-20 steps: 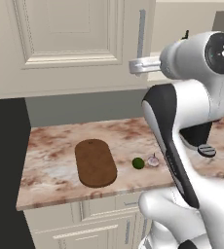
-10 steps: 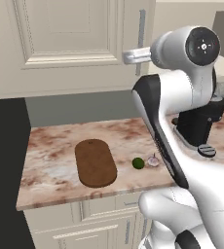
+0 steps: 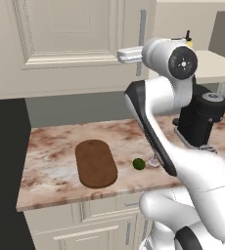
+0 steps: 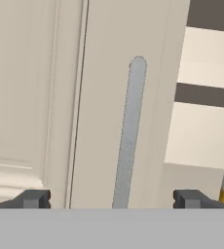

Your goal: Open the cabinet. Place the bowl and condiment on the counter. Then place the lime and garlic on the cutting board.

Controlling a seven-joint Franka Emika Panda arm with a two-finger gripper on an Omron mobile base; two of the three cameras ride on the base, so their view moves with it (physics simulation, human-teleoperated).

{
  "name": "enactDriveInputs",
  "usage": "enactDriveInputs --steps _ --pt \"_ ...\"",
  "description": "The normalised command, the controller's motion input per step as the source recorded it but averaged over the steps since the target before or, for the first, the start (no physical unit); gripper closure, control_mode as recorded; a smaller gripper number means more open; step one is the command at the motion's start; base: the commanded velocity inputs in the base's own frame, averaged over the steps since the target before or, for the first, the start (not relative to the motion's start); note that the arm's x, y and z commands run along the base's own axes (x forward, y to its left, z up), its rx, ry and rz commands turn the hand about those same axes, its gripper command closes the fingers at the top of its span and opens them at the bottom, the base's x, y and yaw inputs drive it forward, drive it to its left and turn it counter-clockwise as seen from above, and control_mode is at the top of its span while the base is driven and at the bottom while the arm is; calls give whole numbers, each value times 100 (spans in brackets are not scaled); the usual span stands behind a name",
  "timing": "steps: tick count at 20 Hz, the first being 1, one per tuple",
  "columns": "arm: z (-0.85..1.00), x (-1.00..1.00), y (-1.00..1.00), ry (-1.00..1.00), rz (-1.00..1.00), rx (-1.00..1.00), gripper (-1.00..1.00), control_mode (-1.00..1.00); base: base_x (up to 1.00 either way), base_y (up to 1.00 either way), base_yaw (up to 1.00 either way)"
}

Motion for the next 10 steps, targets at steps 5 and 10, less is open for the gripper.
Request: enactDriveInputs --steps 5,10 --pt "-4 44 -6 -3 0 0 -100 -100 0 0 0" --pt "0 17 -15 -1 0 2 -100 -100 0 0 0"
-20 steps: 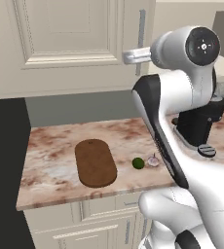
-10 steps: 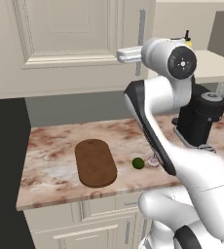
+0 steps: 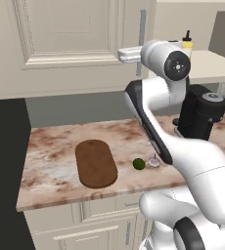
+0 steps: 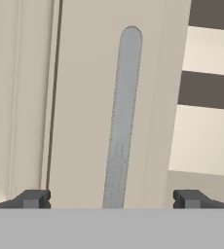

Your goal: Open the cabinet. Place the bowl and condiment on the counter. Then place the lime and garlic on the cutting board.

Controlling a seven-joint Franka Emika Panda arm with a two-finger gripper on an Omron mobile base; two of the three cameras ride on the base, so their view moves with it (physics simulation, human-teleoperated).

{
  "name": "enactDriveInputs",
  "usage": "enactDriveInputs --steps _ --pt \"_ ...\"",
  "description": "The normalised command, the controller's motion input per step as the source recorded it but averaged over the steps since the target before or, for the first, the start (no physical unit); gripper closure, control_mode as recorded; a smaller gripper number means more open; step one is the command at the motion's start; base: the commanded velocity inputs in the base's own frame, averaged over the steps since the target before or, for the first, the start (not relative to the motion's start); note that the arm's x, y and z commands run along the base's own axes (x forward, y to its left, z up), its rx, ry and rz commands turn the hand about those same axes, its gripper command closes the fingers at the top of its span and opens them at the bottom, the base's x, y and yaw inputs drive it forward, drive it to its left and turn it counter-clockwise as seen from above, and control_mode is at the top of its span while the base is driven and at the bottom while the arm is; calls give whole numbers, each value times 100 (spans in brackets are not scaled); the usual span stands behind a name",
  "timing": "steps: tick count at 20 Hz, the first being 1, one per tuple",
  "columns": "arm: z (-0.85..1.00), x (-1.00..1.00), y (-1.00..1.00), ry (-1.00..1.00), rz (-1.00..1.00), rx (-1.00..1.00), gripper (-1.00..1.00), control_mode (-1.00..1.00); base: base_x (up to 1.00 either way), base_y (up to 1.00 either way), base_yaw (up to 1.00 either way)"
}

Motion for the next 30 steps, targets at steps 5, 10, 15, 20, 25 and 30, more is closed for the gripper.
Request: enactDriveInputs --steps 5,10,15,20,25,30 --pt "0 11 -5 0 0 0 -100 -100 0 0 0" --pt "0 13 0 0 0 0 -100 -100 0 0 0" --pt "0 16 0 0 0 0 -100 -100 0 0 0" --pt "0 16 0 0 0 0 -100 -100 0 0 0" --pt "-1 15 0 0 0 0 -100 -100 0 0 0" --pt "-6 10 0 0 0 0 100 -100 0 0 0"
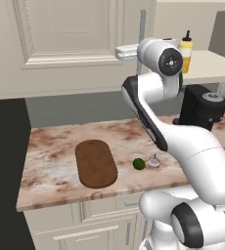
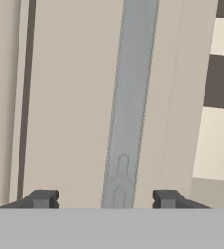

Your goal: Open the cabinet. Place the bowl and condiment on the counter. Then place the lime and garlic on the cutting board.

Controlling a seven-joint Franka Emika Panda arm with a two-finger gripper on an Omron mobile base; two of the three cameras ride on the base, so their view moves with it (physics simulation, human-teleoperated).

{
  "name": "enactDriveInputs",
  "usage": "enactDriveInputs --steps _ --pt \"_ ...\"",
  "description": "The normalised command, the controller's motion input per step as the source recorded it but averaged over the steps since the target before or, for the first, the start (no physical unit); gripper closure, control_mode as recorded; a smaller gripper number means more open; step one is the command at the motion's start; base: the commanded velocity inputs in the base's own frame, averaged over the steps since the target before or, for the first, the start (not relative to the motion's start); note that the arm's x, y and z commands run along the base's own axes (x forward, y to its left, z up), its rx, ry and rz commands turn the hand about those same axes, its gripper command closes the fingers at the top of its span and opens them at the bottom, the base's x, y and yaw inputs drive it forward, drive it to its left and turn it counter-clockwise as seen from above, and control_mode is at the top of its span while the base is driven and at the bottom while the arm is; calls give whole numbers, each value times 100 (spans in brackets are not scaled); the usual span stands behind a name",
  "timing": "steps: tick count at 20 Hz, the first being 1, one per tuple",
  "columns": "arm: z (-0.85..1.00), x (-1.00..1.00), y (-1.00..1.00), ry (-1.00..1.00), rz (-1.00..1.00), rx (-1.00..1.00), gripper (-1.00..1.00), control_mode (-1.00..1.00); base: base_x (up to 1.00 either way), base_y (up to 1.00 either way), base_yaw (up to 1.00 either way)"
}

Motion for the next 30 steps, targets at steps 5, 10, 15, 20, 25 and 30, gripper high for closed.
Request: enactDriveInputs --steps 5,10,15,20,25,30 --pt "-6 0 1 2 0 0 100 -100 0 0 0" --pt "-10 1 3 0 0 0 100 -100 0 0 0" --pt "-8 0 2 0 0 0 100 -100 0 0 0" --pt "-3 0 3 0 0 0 100 -100 0 0 0" --pt "0 -28 22 0 0 0 100 -100 0 0 0" --pt "0 -54 12 0 0 0 100 -100 0 0 0"
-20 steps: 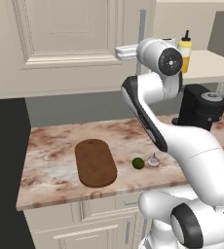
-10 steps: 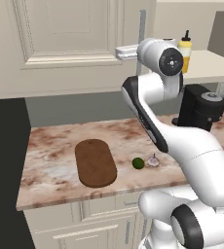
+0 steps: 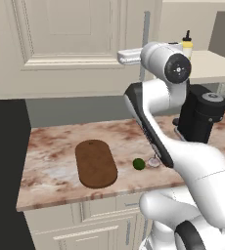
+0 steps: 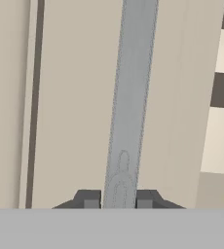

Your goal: Open the cabinet. Place the bowl and condiment on the counter. Then place the lime and garlic on the cutting board.

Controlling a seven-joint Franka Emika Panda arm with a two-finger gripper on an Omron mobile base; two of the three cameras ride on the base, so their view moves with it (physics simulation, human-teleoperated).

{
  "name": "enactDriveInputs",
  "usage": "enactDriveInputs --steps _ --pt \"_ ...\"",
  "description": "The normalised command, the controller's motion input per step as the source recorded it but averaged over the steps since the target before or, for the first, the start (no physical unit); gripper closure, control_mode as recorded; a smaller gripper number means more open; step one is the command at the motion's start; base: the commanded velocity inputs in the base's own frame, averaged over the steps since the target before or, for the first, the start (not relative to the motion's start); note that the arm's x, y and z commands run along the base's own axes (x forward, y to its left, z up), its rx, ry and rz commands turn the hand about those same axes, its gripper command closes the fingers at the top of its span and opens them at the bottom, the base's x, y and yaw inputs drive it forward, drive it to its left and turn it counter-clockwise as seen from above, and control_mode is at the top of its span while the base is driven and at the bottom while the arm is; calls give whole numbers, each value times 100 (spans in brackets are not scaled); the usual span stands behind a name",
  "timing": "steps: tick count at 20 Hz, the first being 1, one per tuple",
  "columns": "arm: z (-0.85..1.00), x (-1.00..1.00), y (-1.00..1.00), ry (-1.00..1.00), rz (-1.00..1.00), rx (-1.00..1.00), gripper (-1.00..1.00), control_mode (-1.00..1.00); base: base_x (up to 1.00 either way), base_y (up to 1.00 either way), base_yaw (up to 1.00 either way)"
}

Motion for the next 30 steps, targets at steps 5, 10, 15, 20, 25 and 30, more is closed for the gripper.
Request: enactDriveInputs --steps 5,10,15,20,25,30 --pt "0 -64 14 0 0 0 100 -100 0 0 0" --pt "0 -71 18 0 0 0 100 -100 0 0 0" --pt "-4 -69 25 2 0 0 100 -100 0 0 0" --pt "-6 -72 25 6 0 0 100 -100 0 0 0" --pt "-9 -72 21 10 0 0 100 -100 0 0 0" --pt "-26 -75 23 8 0 -1 100 -100 0 0 0"
